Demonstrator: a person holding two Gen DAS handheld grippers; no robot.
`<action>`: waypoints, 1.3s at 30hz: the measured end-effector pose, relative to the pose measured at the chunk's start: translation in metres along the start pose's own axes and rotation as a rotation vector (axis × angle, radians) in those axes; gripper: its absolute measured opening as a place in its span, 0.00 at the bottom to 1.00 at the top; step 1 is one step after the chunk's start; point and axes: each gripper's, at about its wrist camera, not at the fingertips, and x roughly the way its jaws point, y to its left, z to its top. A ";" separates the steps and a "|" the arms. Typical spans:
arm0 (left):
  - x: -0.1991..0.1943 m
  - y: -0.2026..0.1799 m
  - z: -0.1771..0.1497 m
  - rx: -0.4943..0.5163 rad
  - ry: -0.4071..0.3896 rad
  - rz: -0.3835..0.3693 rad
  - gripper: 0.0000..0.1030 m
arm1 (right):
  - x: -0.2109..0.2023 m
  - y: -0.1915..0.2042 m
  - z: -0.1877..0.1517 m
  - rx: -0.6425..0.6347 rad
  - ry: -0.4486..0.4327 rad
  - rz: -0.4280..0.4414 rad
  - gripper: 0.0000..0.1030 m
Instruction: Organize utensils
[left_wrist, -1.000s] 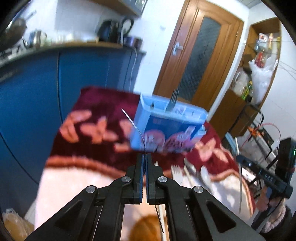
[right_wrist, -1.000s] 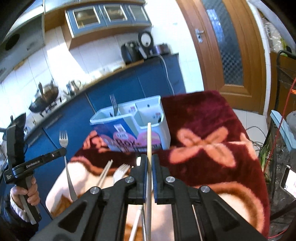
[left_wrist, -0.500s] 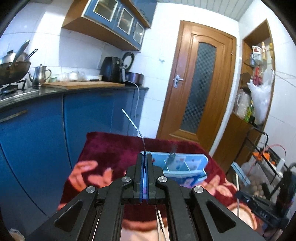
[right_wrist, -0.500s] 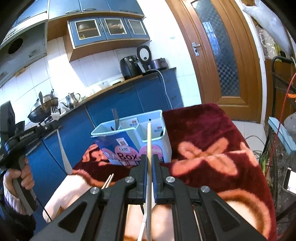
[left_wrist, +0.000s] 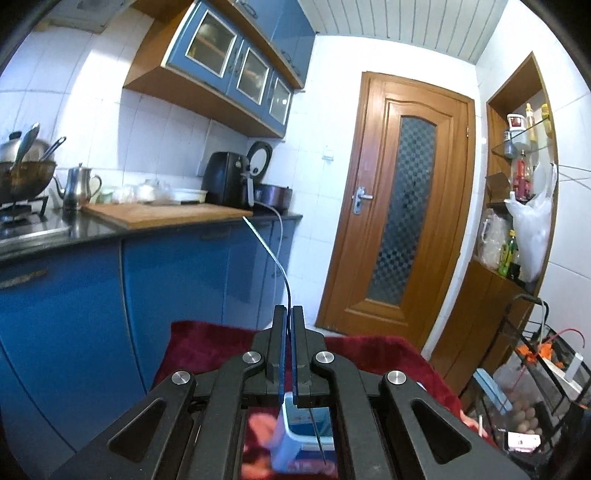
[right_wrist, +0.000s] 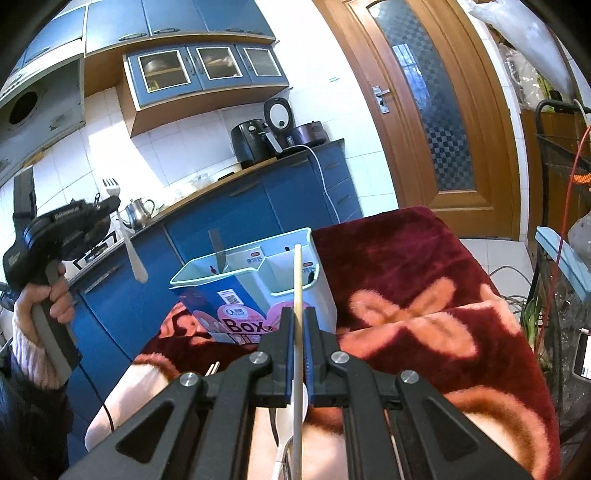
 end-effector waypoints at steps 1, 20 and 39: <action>0.004 -0.001 0.002 0.006 -0.007 0.002 0.01 | 0.000 -0.001 0.000 0.001 -0.001 -0.001 0.06; 0.051 -0.013 -0.037 0.073 -0.008 0.024 0.01 | 0.007 -0.005 0.013 -0.028 -0.010 -0.003 0.06; 0.060 -0.014 -0.075 0.111 0.010 0.015 0.01 | 0.061 0.033 0.098 -0.101 -0.248 0.016 0.06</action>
